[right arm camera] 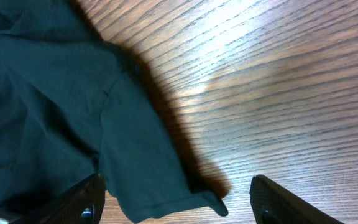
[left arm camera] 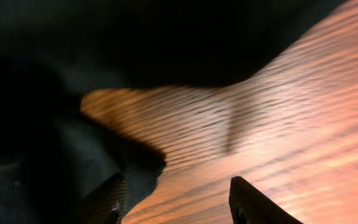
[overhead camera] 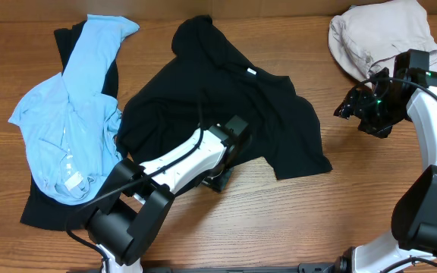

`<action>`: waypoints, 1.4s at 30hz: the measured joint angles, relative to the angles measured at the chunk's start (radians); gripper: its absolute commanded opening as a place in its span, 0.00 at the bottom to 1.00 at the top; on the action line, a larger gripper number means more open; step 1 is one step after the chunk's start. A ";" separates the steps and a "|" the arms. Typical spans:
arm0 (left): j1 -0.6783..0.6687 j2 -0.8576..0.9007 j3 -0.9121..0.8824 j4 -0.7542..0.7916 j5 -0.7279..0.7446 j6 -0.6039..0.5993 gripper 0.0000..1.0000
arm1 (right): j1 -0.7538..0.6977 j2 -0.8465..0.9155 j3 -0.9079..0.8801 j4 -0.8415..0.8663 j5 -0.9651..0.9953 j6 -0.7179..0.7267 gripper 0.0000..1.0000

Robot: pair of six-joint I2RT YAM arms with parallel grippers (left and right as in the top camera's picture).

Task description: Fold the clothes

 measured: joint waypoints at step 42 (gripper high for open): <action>0.068 -0.021 0.152 -0.251 -0.024 -0.080 0.04 | 0.075 0.000 -0.003 0.014 0.019 0.042 0.66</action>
